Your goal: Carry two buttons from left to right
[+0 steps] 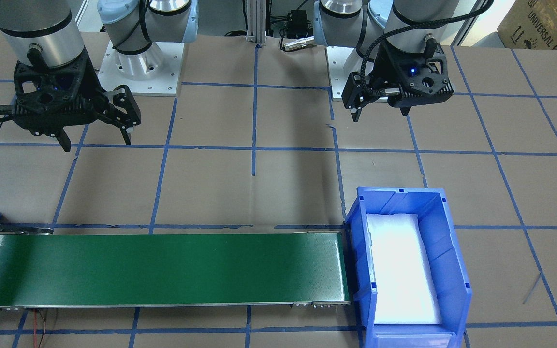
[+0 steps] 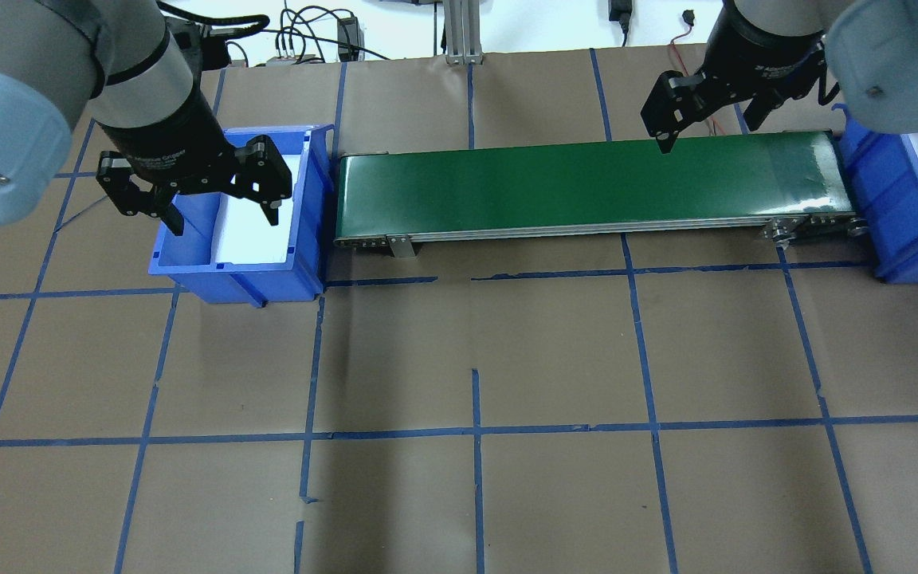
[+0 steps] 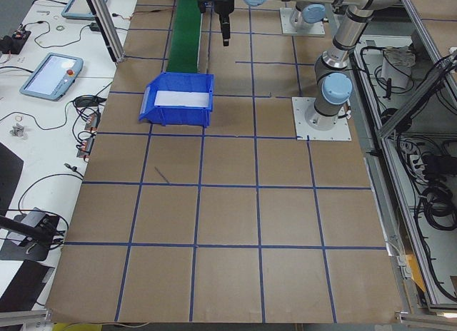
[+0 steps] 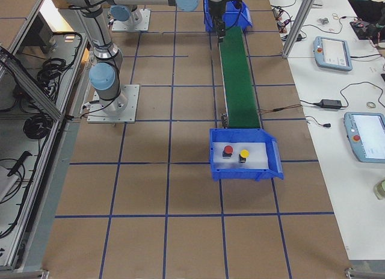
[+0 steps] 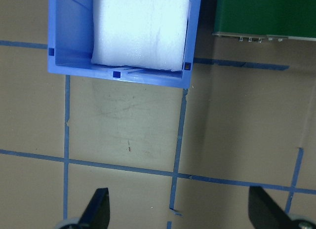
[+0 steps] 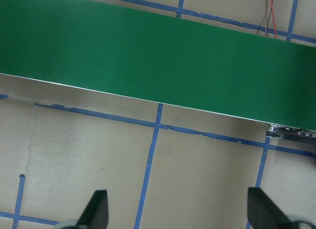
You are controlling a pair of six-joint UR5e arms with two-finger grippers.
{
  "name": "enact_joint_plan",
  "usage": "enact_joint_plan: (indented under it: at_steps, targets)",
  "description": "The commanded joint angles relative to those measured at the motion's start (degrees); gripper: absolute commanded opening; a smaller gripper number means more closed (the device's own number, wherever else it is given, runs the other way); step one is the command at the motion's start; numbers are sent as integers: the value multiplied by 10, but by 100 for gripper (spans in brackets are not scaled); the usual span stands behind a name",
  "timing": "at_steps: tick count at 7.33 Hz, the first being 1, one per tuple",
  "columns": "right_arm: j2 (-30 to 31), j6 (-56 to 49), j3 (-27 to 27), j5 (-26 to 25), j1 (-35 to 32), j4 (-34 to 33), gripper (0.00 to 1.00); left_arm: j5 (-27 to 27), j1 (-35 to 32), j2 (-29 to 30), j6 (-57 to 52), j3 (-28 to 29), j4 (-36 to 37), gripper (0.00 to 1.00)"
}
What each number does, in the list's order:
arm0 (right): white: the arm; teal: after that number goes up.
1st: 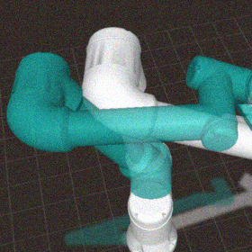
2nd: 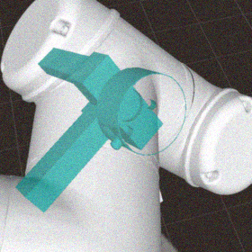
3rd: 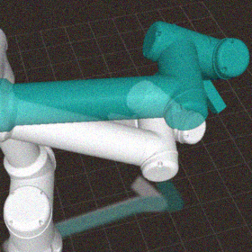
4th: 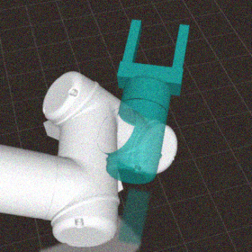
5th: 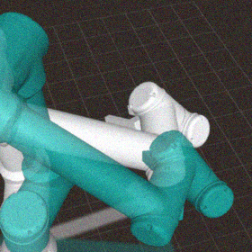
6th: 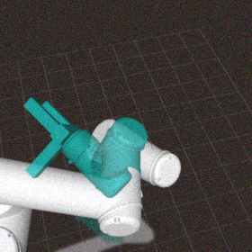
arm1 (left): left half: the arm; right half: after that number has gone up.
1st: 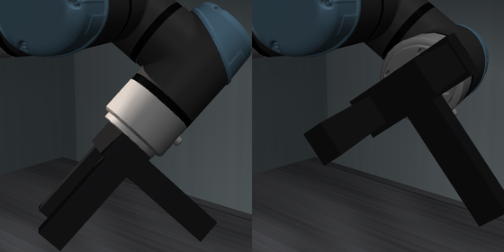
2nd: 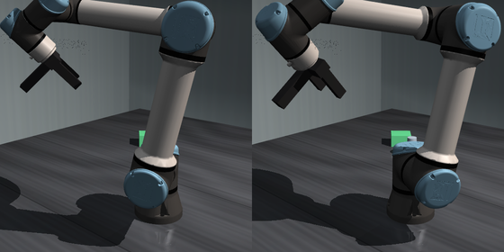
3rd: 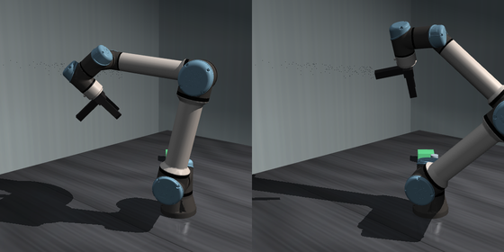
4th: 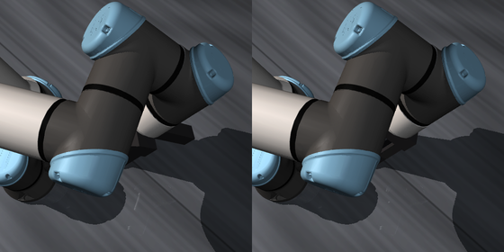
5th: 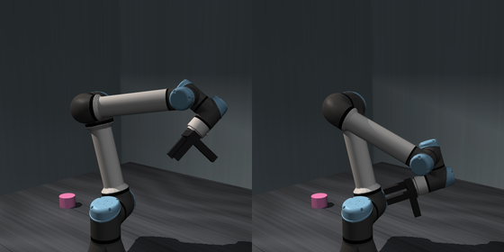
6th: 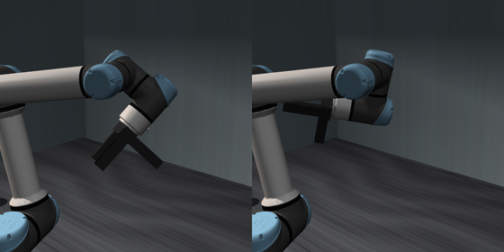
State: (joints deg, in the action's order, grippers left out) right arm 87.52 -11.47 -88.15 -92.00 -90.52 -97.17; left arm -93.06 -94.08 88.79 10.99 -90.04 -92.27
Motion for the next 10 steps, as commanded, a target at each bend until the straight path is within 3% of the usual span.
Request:
enact_joint_plan:
  at_steps: [1,3,5,10]
  targets:
    - [-1,2,-1,0,-3,7,100,11,-31,0,-19,1,20,100]
    - [-2,2,-4,0,-1,10,100,17,-22,-1,-87,-11,84,100]
    - [-2,4,-4,4,0,10,100,55,-14,-1,-88,-11,83,100]
    - [4,95,-1,9,-8,9,100,53,-16,-1,-81,-12,75,100]
